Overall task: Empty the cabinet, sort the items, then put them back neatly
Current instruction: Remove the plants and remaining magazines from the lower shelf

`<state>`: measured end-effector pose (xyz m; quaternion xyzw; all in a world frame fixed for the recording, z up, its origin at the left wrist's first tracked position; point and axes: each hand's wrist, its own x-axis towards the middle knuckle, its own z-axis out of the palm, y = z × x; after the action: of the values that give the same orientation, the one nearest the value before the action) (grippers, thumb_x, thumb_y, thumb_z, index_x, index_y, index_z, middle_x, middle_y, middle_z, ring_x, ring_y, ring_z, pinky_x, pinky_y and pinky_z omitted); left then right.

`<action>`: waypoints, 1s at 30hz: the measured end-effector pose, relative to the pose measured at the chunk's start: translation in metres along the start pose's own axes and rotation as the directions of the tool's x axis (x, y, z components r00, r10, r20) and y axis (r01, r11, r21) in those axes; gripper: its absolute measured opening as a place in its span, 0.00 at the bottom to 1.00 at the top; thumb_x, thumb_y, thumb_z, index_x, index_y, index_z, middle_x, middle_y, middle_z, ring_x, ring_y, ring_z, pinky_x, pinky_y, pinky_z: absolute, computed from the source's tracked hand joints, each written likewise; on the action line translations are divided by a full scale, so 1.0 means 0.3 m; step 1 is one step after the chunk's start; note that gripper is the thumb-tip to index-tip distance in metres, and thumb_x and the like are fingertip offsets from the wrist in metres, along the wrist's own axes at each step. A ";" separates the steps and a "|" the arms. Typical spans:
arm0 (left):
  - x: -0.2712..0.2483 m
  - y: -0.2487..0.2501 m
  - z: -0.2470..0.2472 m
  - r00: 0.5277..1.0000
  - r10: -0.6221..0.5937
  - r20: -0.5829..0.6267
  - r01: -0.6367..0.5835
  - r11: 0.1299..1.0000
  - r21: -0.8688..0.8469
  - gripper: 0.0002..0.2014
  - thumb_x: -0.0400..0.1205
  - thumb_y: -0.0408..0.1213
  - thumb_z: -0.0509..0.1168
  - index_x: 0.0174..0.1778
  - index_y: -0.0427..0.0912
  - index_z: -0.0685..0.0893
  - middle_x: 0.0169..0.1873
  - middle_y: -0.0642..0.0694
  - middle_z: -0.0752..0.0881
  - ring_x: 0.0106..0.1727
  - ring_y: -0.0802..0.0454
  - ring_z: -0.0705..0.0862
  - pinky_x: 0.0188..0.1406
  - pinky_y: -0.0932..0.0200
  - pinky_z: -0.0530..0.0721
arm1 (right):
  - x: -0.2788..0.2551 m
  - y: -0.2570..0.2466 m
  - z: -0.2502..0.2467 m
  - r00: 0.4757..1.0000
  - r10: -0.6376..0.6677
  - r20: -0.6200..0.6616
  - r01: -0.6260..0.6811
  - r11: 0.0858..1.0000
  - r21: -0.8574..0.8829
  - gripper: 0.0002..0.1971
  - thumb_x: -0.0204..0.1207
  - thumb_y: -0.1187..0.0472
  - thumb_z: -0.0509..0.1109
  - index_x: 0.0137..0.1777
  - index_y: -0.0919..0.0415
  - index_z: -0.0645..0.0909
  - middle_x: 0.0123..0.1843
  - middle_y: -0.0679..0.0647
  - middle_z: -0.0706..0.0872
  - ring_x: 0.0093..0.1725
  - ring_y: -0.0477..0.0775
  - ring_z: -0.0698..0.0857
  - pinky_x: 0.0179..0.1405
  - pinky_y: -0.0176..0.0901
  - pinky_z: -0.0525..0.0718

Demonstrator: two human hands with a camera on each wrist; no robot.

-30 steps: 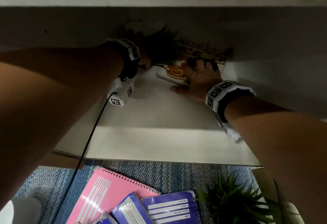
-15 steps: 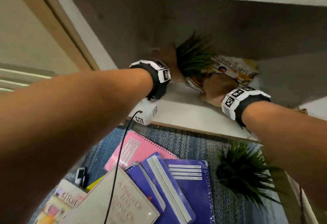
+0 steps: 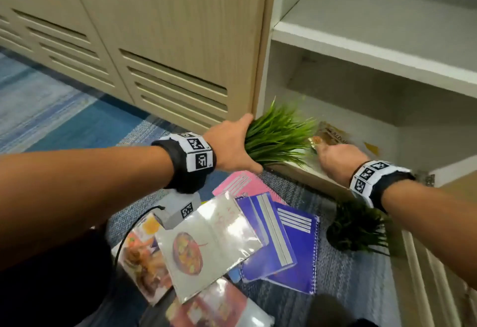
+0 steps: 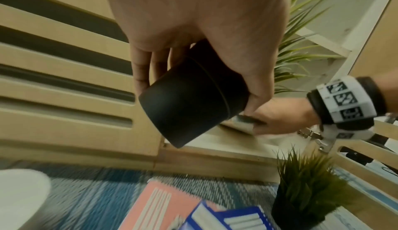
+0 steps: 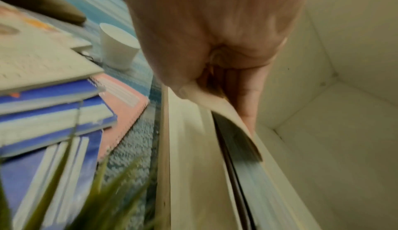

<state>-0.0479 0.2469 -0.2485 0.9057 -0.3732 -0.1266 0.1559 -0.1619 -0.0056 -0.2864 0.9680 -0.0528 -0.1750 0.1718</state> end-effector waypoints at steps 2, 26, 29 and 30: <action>-0.108 -0.064 0.001 0.998 -0.061 0.000 0.061 0.998 -0.031 0.46 0.58 0.62 0.79 0.68 0.48 0.70 0.52 0.44 0.90 0.52 0.40 0.88 0.51 0.49 0.87 | -0.038 -0.046 -0.087 0.997 -0.047 -0.055 0.046 0.999 -0.021 0.16 0.83 0.64 0.54 0.70 0.67 0.64 0.38 0.58 0.83 0.31 0.61 0.78 0.32 0.50 0.82; -0.635 -0.833 0.296 0.452 -0.885 -0.110 0.564 0.379 -0.733 0.48 0.49 0.62 0.82 0.67 0.55 0.76 0.62 0.46 0.87 0.63 0.40 0.85 0.66 0.43 0.84 | -0.663 -1.144 0.307 0.924 -0.307 0.228 0.292 0.952 0.096 0.28 0.58 0.60 0.70 0.62 0.57 0.74 0.34 0.67 0.83 0.19 0.69 0.81 0.11 0.68 0.79; -0.640 -0.828 0.298 0.425 -0.901 -0.092 0.664 0.379 -0.644 0.42 0.59 0.65 0.80 0.66 0.47 0.81 0.62 0.39 0.86 0.69 0.34 0.79 0.69 0.44 0.79 | -0.661 -1.099 0.355 0.880 -0.279 0.384 0.164 0.938 0.306 0.48 0.43 0.60 0.84 0.68 0.53 0.69 0.42 0.67 0.87 0.31 0.75 0.85 0.06 0.63 0.77; -0.642 -0.824 0.299 0.411 -0.906 -0.100 0.686 0.379 -0.621 0.39 0.64 0.64 0.79 0.65 0.44 0.83 0.60 0.37 0.86 0.69 0.32 0.77 0.69 0.45 0.78 | -0.649 -1.080 0.333 0.852 -0.269 0.448 0.150 0.947 0.283 0.52 0.46 0.60 0.85 0.73 0.52 0.64 0.51 0.68 0.86 0.40 0.75 0.85 0.11 0.65 0.81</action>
<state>-0.0543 0.5341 -0.4023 0.8993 0.2171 -0.0750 0.3721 -0.3657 0.2976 -0.4257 0.9072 -0.0077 -0.4202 0.0159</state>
